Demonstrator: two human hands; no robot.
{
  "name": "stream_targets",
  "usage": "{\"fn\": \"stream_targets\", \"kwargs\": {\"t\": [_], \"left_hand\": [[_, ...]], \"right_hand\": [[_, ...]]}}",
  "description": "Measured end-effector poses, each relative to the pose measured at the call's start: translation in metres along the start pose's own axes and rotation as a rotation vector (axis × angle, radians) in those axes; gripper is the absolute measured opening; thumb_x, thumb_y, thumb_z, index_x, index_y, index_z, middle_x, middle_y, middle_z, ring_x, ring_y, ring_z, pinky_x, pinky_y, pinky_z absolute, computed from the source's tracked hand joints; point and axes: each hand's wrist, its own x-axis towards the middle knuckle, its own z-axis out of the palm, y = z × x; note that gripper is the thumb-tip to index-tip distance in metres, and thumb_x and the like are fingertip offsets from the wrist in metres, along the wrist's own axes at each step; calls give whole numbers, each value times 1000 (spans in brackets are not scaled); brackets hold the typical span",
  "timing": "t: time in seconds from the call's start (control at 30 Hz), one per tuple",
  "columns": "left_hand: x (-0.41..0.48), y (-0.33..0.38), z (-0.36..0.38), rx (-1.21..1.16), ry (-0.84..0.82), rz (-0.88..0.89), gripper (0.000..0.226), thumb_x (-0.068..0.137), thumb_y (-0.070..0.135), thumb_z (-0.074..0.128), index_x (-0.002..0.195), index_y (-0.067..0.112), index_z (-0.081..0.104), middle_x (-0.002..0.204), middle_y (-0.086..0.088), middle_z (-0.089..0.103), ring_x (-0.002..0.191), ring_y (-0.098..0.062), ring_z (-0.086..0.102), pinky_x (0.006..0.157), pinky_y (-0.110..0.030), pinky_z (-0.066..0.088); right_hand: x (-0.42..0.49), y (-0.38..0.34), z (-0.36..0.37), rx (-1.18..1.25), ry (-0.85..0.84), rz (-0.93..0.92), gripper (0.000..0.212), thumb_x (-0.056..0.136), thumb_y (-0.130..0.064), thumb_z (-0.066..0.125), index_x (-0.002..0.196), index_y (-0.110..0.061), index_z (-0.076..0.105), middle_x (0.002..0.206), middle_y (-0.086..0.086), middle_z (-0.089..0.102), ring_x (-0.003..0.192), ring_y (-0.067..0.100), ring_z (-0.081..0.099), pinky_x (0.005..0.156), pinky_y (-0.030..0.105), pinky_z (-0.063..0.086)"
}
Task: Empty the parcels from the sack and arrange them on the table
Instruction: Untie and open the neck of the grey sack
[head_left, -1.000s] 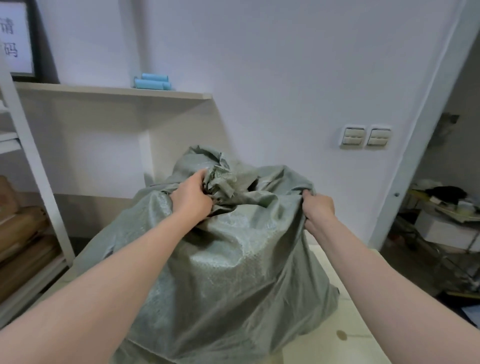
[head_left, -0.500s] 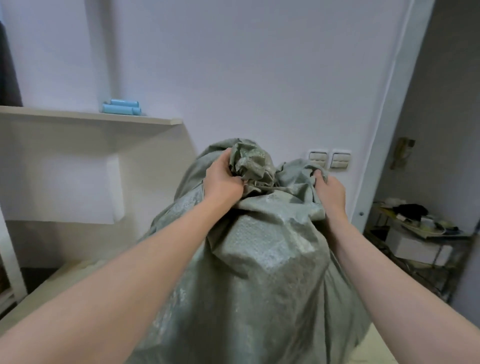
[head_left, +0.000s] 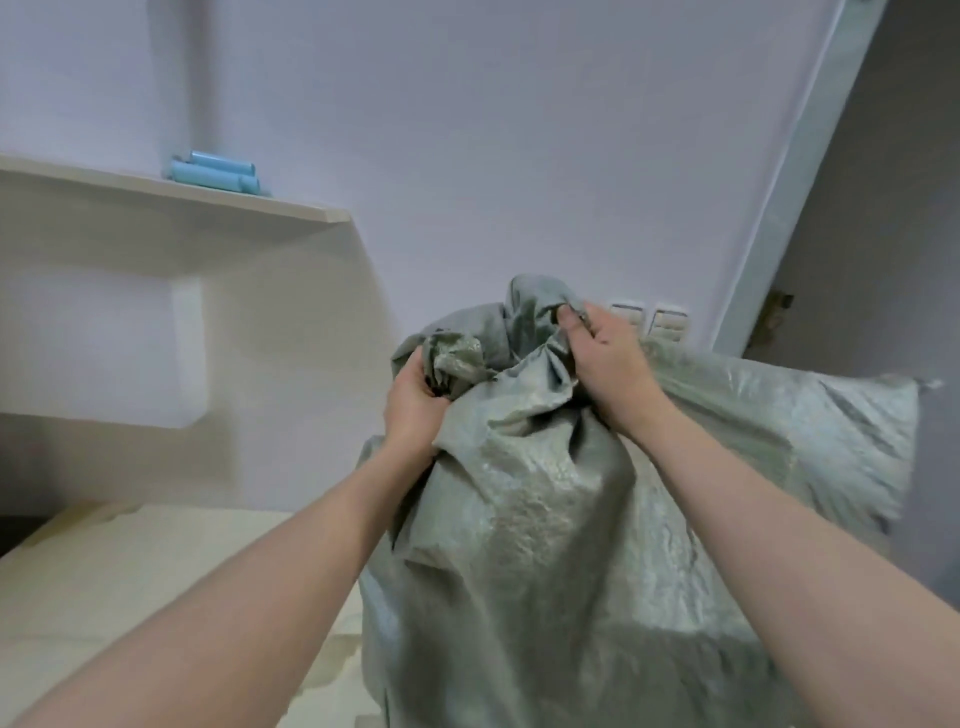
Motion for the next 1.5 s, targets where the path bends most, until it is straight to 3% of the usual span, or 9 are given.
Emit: {"fn": "stream_targets", "kwargs": {"t": [0.13, 0.37, 0.53, 0.63, 0.77, 0.9, 1.13, 1.3, 1.5], "left_hand": [[4, -27, -26, 251, -67, -212, 62, 59, 35, 73, 118, 29, 56, 106, 12, 63, 100, -17, 60, 93, -37, 49], [7, -19, -84, -109, -331, -611, 86, 54, 75, 75, 123, 24, 64, 114, -2, 71, 103, -23, 69, 94, -43, 53], [-10, -31, -102, 329, -266, -619, 159, 38, 68, 86, 152, 5, -5, 152, -10, 34, 132, -27, 45, 107, -41, 43], [-11, -56, -97, 447, -123, -613, 133, 52, 38, 92, 150, 9, 7, 150, -15, 33, 133, -34, 40, 109, -45, 38], [-10, -81, -99, 581, -58, -555, 108, 60, 50, 75, 148, 30, 15, 151, 1, 36, 131, -29, 45, 106, -51, 39], [-22, -69, -102, 860, -60, -578, 65, 88, 22, 54, 145, 18, 23, 146, -6, 41, 128, -35, 46, 107, -57, 28], [-28, -67, -127, 1099, -123, -501, 62, 93, 21, 41, 151, 24, 18, 150, -1, 38, 129, -33, 46, 110, -63, 21], [-28, -77, -140, 1052, -125, -478, 50, 90, 19, 43, 139, 21, 33, 135, -6, 48, 120, -34, 50, 97, -48, 45], [-28, -96, -168, 996, -118, -510, 59, 88, 18, 46, 144, 23, 28, 138, -5, 47, 122, -32, 50, 96, -43, 45]], "right_hand": [[-11, 26, 38, -121, -202, 63, 34, 102, -28, 43, 70, -17, 45, 66, -6, 48, 66, 13, 45, 66, 33, 35], [-28, 16, 115, -172, -506, 127, 25, 102, -27, 42, 103, -18, 66, 94, -5, 64, 91, 13, 56, 80, 28, 39], [-25, -4, 149, -41, -583, 267, 41, 100, -45, 38, 94, -22, 71, 103, -7, 71, 102, 11, 62, 98, 34, 44], [-29, -18, 153, -99, -634, 276, 53, 101, -53, 29, 113, -21, 70, 117, -4, 68, 112, 13, 59, 104, 33, 41], [-36, -25, 137, -390, -649, 128, 47, 100, -50, 37, 116, -16, 64, 118, -1, 65, 114, 18, 57, 94, 28, 41], [-32, -13, 106, -513, -366, 17, 42, 95, -34, 57, 132, -15, 58, 136, 0, 57, 129, 17, 47, 104, 25, 31], [-50, 12, 48, -1177, -316, 509, 87, 82, -69, 53, 151, -27, 20, 162, 8, 3, 148, 35, -1, 105, 75, 4], [-57, 8, 63, -1148, -341, 482, 40, 89, -31, 59, 129, -29, 57, 150, 7, 29, 138, 35, 25, 106, 72, 20], [-57, -6, 91, -1069, -221, 372, 63, 84, -3, 51, 141, -28, 41, 131, 9, 53, 122, 36, 44, 99, 62, 39]]}}
